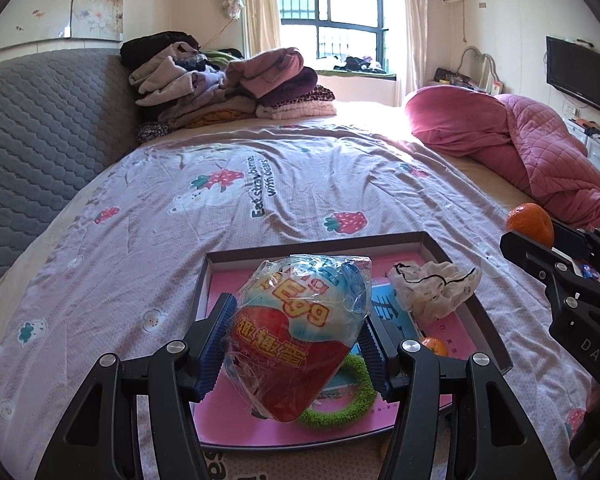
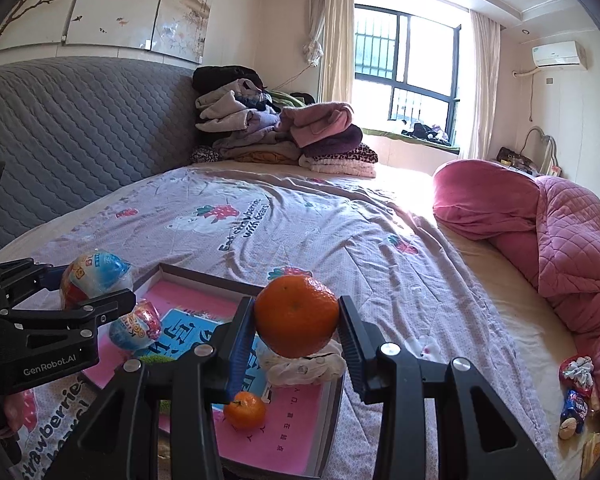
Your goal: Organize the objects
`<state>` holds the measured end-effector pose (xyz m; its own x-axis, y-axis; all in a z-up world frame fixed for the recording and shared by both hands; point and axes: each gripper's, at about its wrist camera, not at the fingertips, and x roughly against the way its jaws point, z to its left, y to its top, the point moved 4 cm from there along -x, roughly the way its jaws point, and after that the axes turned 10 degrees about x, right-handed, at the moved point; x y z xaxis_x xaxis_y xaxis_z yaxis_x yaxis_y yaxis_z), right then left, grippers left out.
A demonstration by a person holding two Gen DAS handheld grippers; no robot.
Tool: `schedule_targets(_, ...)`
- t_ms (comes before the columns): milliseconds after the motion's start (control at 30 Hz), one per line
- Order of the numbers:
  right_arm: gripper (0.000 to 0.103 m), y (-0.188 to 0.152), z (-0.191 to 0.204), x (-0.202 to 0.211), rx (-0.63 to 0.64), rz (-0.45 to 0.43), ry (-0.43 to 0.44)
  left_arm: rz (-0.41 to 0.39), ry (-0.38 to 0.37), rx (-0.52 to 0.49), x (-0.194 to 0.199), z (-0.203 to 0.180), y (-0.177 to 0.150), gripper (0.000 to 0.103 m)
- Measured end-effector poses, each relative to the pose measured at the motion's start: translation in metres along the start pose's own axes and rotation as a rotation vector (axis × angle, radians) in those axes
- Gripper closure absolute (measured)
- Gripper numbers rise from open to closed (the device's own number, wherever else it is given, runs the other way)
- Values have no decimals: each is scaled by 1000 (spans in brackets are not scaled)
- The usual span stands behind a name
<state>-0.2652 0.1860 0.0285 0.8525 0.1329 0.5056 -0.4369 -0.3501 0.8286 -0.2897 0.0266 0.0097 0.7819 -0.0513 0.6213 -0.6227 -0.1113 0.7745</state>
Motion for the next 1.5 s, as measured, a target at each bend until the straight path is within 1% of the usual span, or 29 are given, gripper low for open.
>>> schedule_targets(200,62,-20,3,-21,11,102,6,52,-3,-6,-18,-1,-18,43)
schedule_targets(500,62,-48,12,-48,51,254,47,131,-6,-7,-40,0,-41,43)
schedule_targets(700,62,-62,15,-59,96,337,35,175,-5,-18,-50,-3,-49,43)
schedule_targets(967,62,-70,22,-64,152,384,21,225,14,-26,-61,-1,-56,43)
schedule_targets(1400,62,-80,27,-74,180,423,21,252,6,-21,-66,-1,-56,42)
schedule_targets(1500,62,-81,27,-76,184,431,18,278,-2,-9,-70,0,-58,41)
